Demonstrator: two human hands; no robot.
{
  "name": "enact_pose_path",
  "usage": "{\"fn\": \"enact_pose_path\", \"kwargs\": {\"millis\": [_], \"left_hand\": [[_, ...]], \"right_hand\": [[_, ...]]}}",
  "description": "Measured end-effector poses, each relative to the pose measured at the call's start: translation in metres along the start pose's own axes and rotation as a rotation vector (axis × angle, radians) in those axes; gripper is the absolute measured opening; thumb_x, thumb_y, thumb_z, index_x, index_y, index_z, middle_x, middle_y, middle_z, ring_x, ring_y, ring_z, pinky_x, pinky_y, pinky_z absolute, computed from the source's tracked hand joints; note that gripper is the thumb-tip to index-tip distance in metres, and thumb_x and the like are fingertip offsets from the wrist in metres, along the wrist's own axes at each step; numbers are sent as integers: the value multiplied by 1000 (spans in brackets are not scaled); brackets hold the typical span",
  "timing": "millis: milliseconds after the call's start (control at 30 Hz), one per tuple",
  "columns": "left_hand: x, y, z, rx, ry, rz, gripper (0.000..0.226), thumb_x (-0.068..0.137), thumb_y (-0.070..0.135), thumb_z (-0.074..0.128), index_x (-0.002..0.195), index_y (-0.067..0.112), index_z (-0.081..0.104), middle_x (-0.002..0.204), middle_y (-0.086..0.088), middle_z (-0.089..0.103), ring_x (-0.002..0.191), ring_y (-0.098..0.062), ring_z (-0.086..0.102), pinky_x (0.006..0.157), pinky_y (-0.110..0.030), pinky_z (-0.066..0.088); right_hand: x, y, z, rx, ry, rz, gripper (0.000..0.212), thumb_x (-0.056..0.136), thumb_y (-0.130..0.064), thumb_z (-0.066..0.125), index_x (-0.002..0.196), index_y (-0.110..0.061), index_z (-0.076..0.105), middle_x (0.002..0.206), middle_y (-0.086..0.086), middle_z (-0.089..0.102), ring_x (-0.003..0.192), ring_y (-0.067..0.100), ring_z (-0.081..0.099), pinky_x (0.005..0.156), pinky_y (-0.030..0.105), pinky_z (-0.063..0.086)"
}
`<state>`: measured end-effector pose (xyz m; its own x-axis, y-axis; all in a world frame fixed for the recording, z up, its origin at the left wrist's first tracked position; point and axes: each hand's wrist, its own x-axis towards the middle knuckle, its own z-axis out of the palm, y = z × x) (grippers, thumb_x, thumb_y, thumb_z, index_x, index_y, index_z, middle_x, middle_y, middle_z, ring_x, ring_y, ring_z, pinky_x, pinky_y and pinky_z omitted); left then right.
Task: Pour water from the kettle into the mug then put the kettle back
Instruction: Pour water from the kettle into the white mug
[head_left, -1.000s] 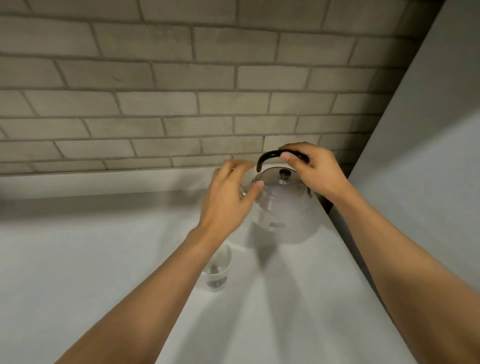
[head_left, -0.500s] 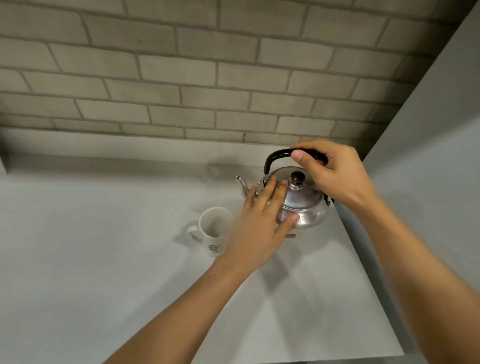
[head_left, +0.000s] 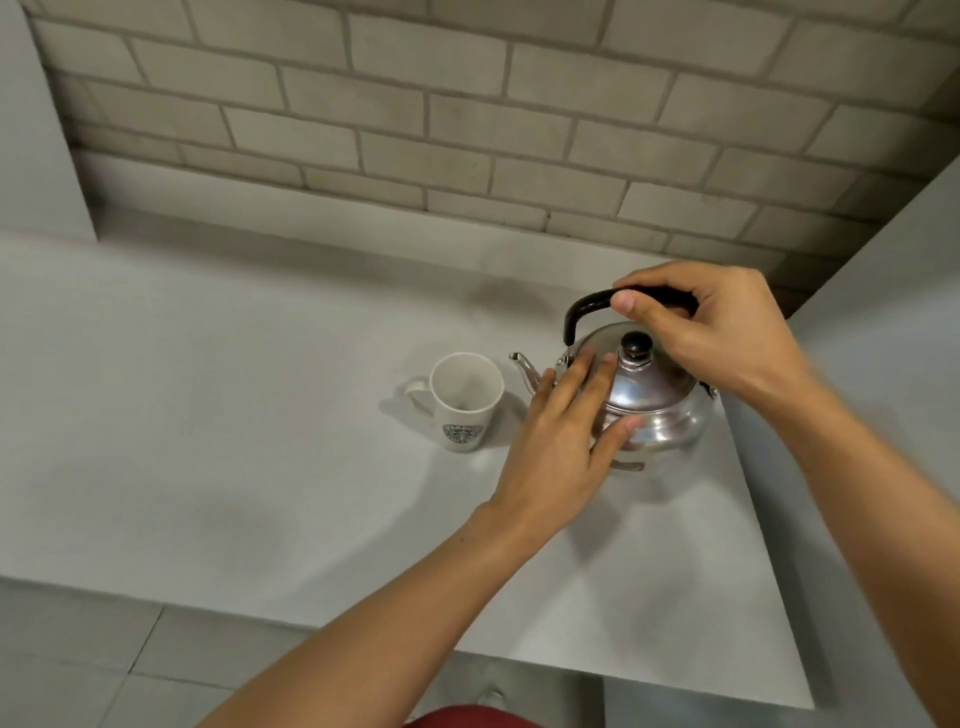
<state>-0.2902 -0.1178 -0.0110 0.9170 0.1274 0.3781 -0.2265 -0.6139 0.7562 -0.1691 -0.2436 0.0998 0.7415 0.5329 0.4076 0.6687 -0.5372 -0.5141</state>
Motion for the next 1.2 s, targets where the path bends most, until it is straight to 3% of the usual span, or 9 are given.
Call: {"fn": "enact_pose_path", "kwargs": {"millis": [200, 300, 400, 467, 600, 700, 833, 967, 1200], "left_hand": [[-6, 0, 1, -93, 8, -77, 60, 108, 37, 56, 160, 14, 37, 169, -8, 30, 157, -20, 24, 126, -49, 24], [-9, 0, 2, -149, 18, -114, 61, 107, 38, 57, 161, 16, 37, 170, -6, 29, 158, -20, 24, 126, -47, 25], [-11, -2, 3, -196, 35, -146, 61, 107, 39, 57, 161, 19, 36, 170, -3, 29, 158, -17, 23, 127, -36, 24], [-11, -4, 4, -222, 48, -163, 62, 106, 41, 57, 161, 21, 36, 170, -2, 29, 158, -14, 22, 125, -29, 23], [-8, -8, 3, -279, 56, -191, 63, 106, 44, 55, 162, 24, 34, 171, -1, 26, 158, -10, 19, 127, -32, 24], [-5, -10, 3, -304, 76, -188, 63, 107, 46, 54, 162, 25, 33, 172, 1, 25, 158, -7, 19, 125, -25, 24], [-2, -13, 5, -321, 116, -186, 63, 106, 50, 53, 161, 27, 32, 171, 4, 26, 151, 9, 15, 115, -3, 16], [-1, -14, 10, -346, 138, -177, 63, 105, 53, 52, 161, 31, 32, 170, 5, 28, 140, 28, 8, 108, 5, 14], [1, -12, 14, -393, 158, -188, 62, 105, 50, 54, 161, 31, 33, 170, 5, 29, 147, 19, 12, 112, 1, 16]], "right_hand": [[3, -14, 3, -91, -50, -58, 28, 95, -48, 69, 113, -29, 80, 102, -19, 77, 100, 3, 72, 89, 30, 58], [6, -23, 5, -136, -90, -96, 27, 96, -46, 70, 112, -29, 81, 100, -24, 72, 97, 3, 71, 86, 27, 56], [13, -33, 7, -182, -136, -102, 31, 95, -51, 69, 117, -31, 78, 94, -25, 68, 88, 8, 69, 77, 20, 48], [18, -39, 8, -215, -168, -96, 31, 95, -51, 69, 116, -31, 78, 89, -20, 69, 84, 14, 67, 78, 28, 48], [29, -52, 10, -263, -222, -136, 28, 96, -47, 69, 113, -27, 80, 102, -5, 82, 91, 21, 74, 86, 41, 56], [36, -62, 9, -288, -251, -142, 29, 95, -47, 69, 112, -27, 80, 103, 1, 83, 97, 25, 75, 90, 47, 57], [43, -72, 11, -333, -304, -184, 33, 96, -48, 67, 114, -25, 81, 105, 1, 83, 96, 26, 75, 88, 48, 58], [50, -76, 12, -378, -358, -189, 30, 97, -47, 66, 115, -28, 80, 105, 1, 82, 98, 27, 74, 86, 48, 57], [53, -83, 13, -416, -382, -205, 31, 96, -48, 65, 114, -28, 80, 106, 1, 82, 99, 29, 74, 86, 49, 58]]}}
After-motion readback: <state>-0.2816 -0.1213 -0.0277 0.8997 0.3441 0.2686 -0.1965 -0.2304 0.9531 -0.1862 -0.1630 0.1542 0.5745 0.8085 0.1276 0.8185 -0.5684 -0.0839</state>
